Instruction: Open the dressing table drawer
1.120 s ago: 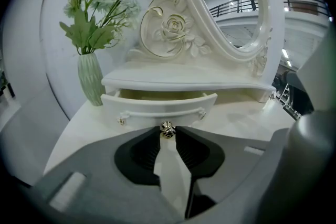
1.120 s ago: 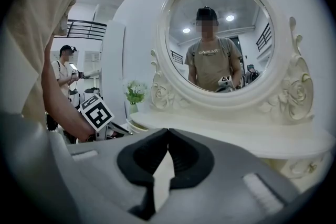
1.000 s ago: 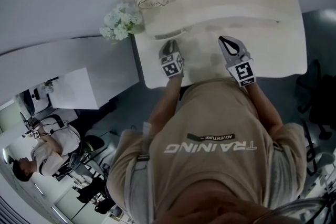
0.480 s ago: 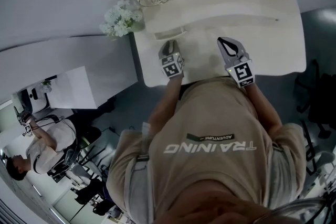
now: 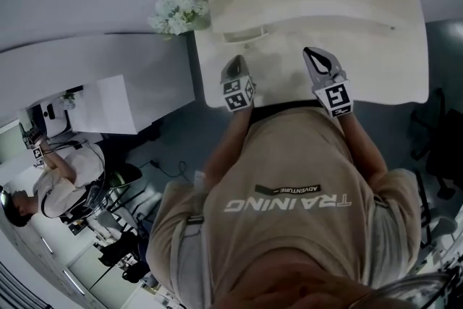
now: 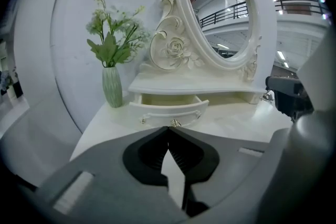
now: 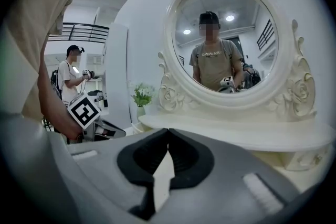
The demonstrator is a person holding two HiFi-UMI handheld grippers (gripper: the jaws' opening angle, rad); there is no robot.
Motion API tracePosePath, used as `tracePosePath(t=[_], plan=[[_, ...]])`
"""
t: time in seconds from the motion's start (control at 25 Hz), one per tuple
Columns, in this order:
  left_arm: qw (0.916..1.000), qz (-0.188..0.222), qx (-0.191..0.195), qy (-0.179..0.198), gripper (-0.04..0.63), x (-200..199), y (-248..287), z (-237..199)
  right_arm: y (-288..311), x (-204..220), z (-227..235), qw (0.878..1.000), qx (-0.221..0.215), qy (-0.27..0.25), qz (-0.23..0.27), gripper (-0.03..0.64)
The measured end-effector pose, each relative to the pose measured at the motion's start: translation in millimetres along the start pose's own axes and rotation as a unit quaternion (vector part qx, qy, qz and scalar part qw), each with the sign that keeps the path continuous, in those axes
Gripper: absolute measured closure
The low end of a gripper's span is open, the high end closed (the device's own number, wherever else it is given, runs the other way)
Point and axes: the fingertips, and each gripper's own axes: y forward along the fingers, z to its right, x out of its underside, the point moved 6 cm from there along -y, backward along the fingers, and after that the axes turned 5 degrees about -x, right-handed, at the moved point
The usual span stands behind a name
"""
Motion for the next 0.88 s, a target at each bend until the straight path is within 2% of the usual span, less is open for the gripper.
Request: tracePosePath(t=[0.32, 0.52, 0.88], plan=[[0.9960, 0.077, 0.042, 0.016, 0.588, -34, -48, -19, 20, -23, -21, 1.000, 0.011, -0.016, 0.019, 0.614], [0.9873, 0.127, 0.077, 0.056, 0.588, -69, -82, -28, 20, -59, -45, 0.998, 0.021, -0.037, 0.045, 0.614], [0.9715, 0.203, 0.110, 0.056, 0.588, -128, -122, -52, 27, -115, -58, 0.994, 0.054, -0.044, 0.080, 0.614]])
